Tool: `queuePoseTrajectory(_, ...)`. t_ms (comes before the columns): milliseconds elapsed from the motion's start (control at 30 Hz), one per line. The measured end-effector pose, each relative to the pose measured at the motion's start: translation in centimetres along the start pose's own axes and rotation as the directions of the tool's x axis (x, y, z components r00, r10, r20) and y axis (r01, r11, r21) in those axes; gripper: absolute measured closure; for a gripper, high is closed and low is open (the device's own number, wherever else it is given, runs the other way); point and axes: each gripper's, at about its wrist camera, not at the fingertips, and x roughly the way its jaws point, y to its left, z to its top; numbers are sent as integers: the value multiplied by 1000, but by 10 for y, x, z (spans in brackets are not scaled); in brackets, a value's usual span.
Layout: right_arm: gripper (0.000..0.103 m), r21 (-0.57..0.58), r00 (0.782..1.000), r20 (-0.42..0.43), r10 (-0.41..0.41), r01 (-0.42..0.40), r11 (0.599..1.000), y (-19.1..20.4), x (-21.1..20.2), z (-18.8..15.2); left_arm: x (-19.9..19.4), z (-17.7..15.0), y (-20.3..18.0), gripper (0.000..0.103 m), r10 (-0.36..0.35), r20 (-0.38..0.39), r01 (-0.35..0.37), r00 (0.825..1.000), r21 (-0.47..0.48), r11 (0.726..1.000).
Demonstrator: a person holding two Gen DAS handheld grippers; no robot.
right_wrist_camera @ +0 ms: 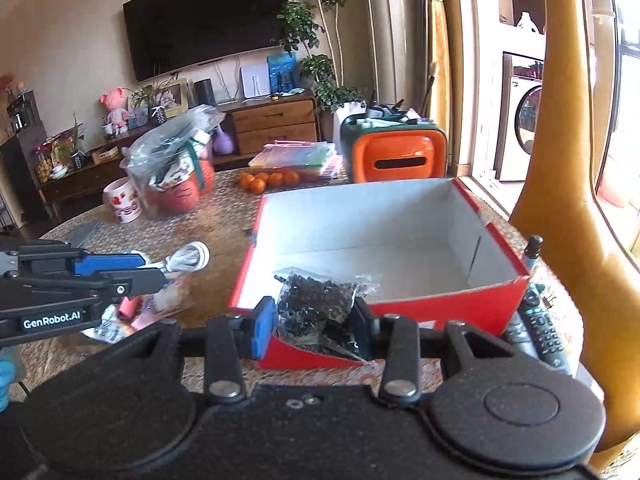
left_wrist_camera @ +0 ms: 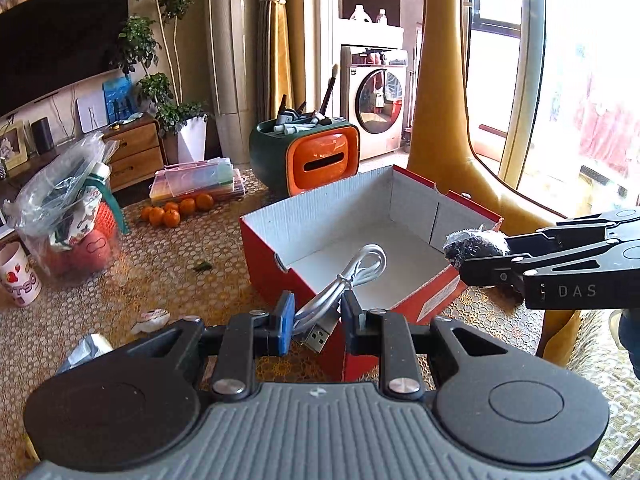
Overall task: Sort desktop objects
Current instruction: 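Carry the cable with left tool over the red shoebox while right tool carries the bag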
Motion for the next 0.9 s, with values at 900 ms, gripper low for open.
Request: queuePoseTrajectory(900, 63, -112, 984, -164, -72, 54, 992, -83, 125, 45, 180, 66, -49, 80, 54, -224, -1, 973, 231, 973)
